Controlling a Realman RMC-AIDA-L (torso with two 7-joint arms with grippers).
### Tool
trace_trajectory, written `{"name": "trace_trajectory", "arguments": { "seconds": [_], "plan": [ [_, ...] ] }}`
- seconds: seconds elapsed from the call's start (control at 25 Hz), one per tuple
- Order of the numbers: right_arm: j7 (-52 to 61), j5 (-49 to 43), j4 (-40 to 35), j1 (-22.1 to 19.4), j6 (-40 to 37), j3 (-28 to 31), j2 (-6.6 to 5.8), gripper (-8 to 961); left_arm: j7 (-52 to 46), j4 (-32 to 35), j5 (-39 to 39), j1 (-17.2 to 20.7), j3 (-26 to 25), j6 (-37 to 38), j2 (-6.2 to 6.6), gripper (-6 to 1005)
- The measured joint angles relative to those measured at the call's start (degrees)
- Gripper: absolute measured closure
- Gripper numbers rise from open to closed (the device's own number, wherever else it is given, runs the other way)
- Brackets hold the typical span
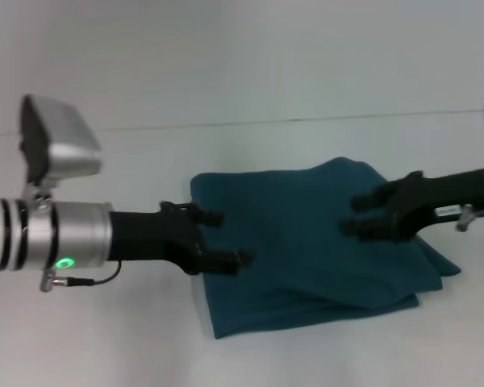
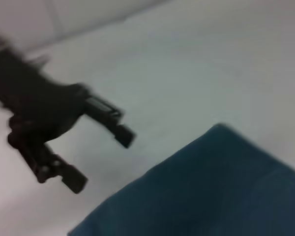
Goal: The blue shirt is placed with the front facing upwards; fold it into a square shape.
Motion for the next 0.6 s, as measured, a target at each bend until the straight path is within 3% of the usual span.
{"name": "trace_trajectory", "arguments": {
  "seconds": [0.24,0.36,0.6],
  "plan": [
    [3.1,-3.4,-0.8,2.4,1.1,-5.5,0.31,267,-5.5,1.3,10.1,-4.2,-0.1,1.5,-1.15,118],
    [3.4,-3.4,-1.0,2.5,1.6,-6.0,0.33,206,-6.3,2.8,12.3,-4.4,-0.2,0.8,-2.03,119],
    [3.6,-3.1,-1.3,2.0,2.6,-5.9,0.35,84,-6.9,2.9,12.8,-5.3,-0.4,0.5,-2.18,117]
  ]
}}
